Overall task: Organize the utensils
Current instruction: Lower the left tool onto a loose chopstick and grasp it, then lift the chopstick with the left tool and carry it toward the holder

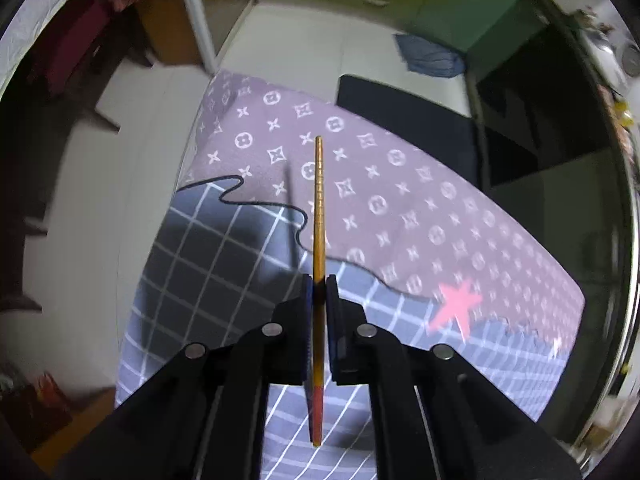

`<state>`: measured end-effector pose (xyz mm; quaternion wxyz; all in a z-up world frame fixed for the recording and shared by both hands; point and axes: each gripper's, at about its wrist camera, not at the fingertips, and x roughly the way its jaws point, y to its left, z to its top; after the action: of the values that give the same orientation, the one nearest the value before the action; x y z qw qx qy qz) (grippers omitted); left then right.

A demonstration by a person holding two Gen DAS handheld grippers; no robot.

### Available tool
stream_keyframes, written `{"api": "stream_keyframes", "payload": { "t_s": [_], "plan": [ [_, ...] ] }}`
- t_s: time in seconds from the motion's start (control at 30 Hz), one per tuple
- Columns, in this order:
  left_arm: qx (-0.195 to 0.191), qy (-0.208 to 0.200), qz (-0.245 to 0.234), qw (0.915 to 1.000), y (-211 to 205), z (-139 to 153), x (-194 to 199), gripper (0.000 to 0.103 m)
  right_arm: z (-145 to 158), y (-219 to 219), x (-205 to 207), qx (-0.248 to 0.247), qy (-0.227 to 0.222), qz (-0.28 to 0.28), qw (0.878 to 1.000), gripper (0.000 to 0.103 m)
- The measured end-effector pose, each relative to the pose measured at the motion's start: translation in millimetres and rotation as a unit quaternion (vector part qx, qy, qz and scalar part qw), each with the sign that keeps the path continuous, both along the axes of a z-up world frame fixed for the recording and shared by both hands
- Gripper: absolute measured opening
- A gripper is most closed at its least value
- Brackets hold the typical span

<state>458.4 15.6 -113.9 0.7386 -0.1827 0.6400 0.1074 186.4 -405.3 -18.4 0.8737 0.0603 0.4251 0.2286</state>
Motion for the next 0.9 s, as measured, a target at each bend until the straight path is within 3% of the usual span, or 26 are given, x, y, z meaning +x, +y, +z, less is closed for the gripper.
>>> {"api": "stream_keyframes", "payload": {
  "t_s": [0.23, 0.43, 0.6, 0.9],
  "plan": [
    [0.029, -0.096, -0.077, 0.992, -15, 57, -65, 0.006, 8, 18, -17, -0.002, -0.011, 0.01, 1.0, 0.026],
    [0.039, -0.171, -0.138, 0.9747, -37, 95, -132, 0.006, 12, 29, -37, -0.002, -0.017, 0.017, 1.0, 0.026],
    [0.048, -0.206, -0.172, 0.962, -50, 109, -168, 0.007, 14, 31, -52, -0.003, -0.021, 0.018, 1.0, 0.026],
    [0.058, -0.226, -0.232, 0.9442, -84, 151, -206, 0.007, 11, 26, -64, 0.001, -0.02, 0.013, 1.0, 0.026]
  ]
}}
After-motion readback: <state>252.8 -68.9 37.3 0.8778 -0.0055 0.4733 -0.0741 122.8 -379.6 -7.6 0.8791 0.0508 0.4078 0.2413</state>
